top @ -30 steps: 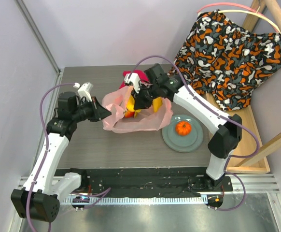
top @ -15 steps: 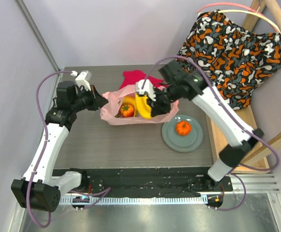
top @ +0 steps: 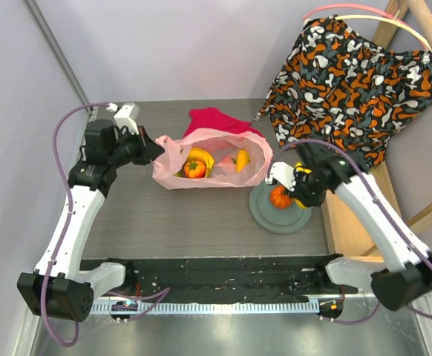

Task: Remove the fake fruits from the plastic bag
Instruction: Place the fake fruit on the plate.

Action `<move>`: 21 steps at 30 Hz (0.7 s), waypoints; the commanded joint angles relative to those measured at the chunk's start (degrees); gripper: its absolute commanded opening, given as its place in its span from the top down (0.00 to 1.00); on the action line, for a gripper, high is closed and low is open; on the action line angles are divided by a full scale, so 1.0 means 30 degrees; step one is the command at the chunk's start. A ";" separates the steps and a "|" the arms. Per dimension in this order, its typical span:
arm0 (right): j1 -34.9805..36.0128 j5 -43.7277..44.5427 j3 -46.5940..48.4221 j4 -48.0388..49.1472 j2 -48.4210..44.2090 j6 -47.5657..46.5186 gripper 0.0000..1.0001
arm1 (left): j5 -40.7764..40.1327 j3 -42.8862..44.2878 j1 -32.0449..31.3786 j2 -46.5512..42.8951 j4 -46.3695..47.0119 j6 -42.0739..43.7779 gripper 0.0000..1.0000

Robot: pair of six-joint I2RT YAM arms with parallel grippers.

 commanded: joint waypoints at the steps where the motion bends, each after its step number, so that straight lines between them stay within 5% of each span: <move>1: -0.0656 0.3361 -0.1511 0.1158 0.1590 -0.0208 0.99 | -0.0168 0.0509 0.0254 -0.0929 0.0169 0.0696 1.00; 13: -0.0834 0.5678 -0.4292 0.5731 0.5397 -0.2546 0.99 | 0.0358 0.0098 0.1660 -0.1722 0.0023 0.0023 1.00; 21: 0.2439 0.7551 -0.5817 0.5791 0.6453 -0.3050 0.99 | 0.0563 -0.0048 0.2305 -0.2132 -0.0212 -0.0094 1.00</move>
